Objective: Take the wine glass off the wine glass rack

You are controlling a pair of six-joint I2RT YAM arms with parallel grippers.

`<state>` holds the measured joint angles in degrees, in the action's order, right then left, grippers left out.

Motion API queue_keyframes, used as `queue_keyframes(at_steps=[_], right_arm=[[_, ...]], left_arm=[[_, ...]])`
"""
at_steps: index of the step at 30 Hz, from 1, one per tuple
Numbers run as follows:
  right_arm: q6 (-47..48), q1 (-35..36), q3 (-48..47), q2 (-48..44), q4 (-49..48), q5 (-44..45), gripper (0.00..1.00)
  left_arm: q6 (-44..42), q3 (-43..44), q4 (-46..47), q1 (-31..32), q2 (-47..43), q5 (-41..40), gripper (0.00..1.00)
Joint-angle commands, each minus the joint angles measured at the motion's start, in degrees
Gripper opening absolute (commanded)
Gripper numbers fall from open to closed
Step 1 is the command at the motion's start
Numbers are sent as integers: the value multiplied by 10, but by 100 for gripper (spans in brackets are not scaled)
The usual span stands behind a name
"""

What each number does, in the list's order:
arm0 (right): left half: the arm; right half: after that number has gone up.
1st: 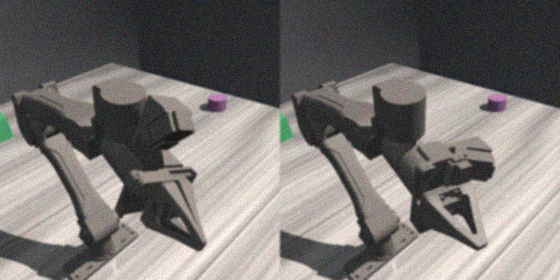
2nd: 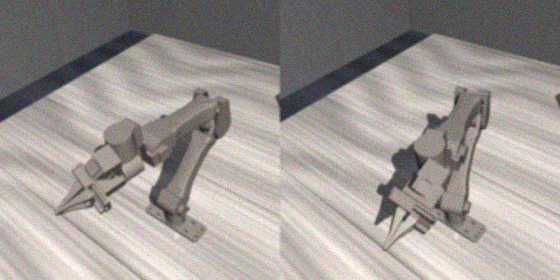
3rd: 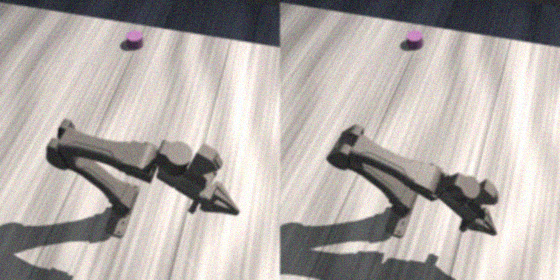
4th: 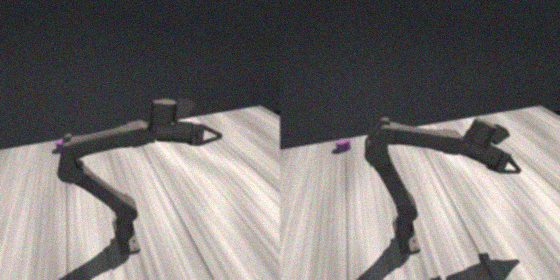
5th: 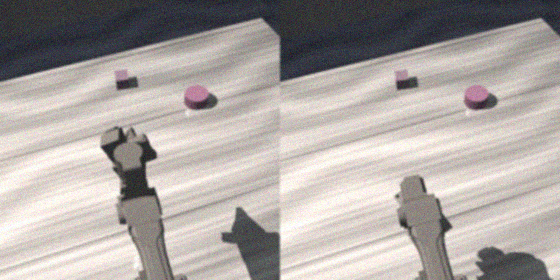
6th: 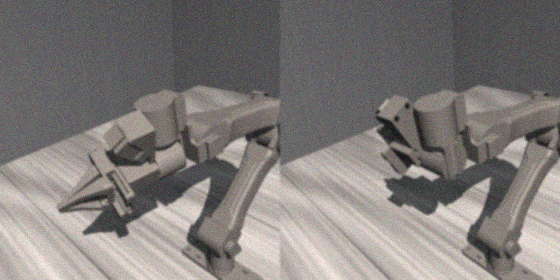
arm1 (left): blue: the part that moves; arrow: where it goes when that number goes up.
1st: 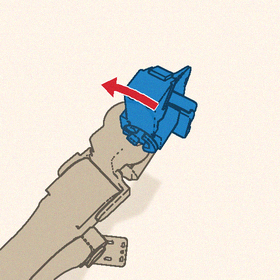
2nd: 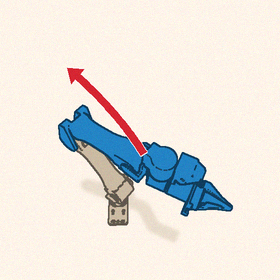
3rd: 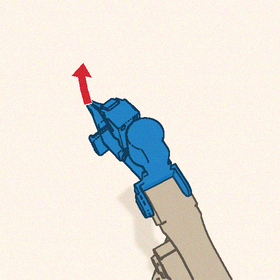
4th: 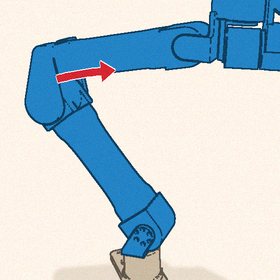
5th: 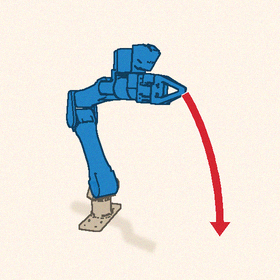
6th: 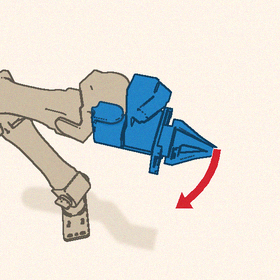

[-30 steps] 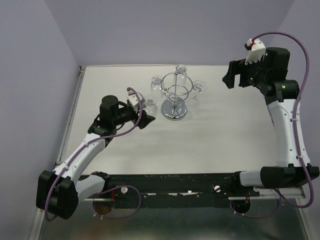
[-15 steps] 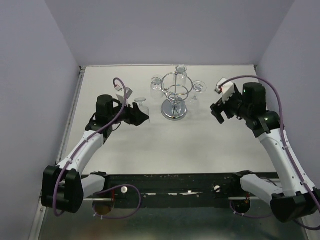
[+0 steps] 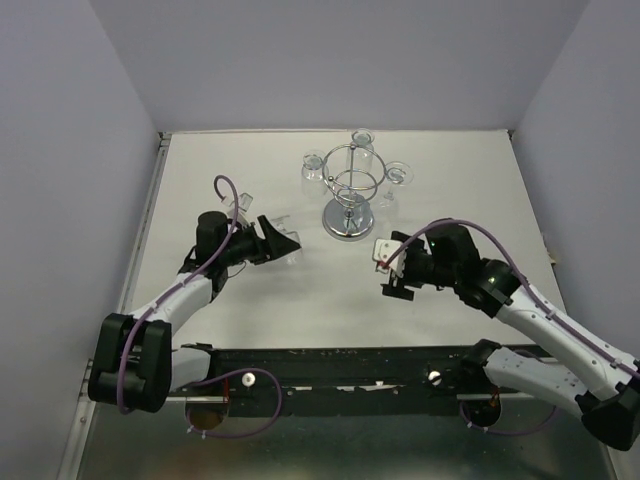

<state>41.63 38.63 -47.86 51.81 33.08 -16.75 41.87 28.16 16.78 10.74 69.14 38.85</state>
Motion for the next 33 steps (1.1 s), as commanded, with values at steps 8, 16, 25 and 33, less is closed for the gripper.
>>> queue_keyframes(at_steps=[8,16,25,33], right_arm=[[-145,130,50,156,-391,94,81],[-213,200,60,210,-521,117,80],[-377,205,-4,292,-499,189,77],[-383,212,-34,348,-497,197,75]], left_arm=[[138,-43,60,-27,-5,110,49],[198,-43,62,-27,29,145,42],[263,-62,74,-43,38,117,34],[279,-79,74,-62,34,116,34]])
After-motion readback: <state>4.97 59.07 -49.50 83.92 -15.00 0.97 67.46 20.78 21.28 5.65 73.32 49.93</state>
